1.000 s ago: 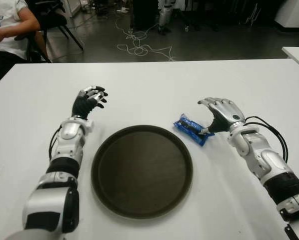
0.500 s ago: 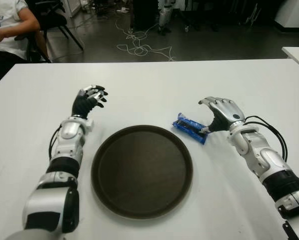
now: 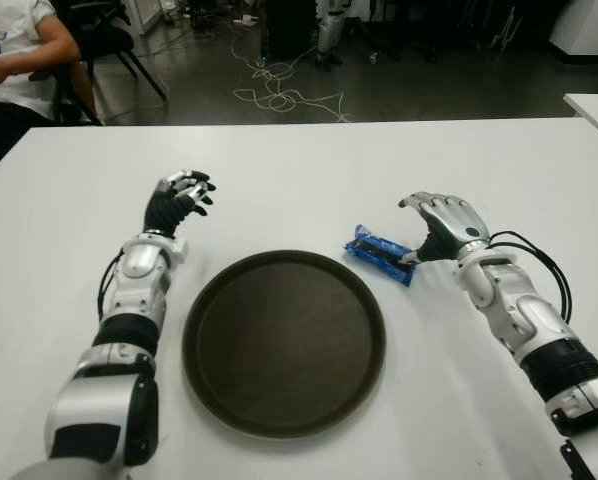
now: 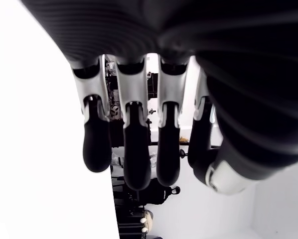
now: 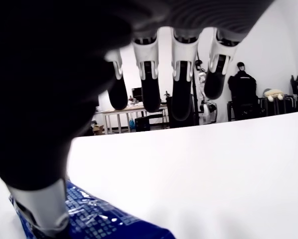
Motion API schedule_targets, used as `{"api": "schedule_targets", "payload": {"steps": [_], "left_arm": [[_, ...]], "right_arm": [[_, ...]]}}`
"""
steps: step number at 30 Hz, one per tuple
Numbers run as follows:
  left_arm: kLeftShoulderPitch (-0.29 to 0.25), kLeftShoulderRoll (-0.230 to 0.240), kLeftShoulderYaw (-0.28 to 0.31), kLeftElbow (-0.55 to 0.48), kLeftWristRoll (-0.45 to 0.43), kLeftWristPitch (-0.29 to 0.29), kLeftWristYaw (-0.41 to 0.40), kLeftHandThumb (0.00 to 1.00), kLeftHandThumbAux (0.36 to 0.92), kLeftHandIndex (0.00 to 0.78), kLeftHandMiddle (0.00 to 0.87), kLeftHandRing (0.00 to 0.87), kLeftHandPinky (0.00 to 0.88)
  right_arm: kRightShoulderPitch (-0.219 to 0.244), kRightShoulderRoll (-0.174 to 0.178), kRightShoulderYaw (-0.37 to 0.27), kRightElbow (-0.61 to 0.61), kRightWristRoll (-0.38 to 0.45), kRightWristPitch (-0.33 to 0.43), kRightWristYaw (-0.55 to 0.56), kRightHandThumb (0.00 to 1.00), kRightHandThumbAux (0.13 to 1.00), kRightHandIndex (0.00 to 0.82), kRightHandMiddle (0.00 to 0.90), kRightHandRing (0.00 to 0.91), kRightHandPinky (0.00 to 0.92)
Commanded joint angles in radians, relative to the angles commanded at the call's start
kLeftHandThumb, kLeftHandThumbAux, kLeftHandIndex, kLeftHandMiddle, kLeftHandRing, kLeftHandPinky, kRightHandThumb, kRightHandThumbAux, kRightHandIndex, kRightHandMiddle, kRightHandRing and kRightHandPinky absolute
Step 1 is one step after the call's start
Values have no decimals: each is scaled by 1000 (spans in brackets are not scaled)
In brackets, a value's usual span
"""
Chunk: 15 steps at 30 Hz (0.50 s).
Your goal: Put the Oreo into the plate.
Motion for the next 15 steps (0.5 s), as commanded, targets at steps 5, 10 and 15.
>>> {"api": "schedule_targets", "payload": {"steps": [5, 10, 15], "left_arm": [[-2, -2, 4, 1, -7, 3, -5, 833, 672, 419, 469, 509, 557], [-3, 1, 2, 3, -4, 6, -3, 833, 672, 419, 469, 513, 563], [-4, 2, 2, 5, -2, 8, -2, 833, 672, 419, 470, 514, 561]], "right_arm": [[-1, 6, -1, 2, 4, 5, -3, 0, 774, 231, 230, 227, 198], [-3, 9, 1, 5, 5, 6, -6, 0, 770, 241, 243, 244, 219], [-8, 10, 4, 12, 6, 5, -5, 0, 763, 243, 242, 242, 211]]}}
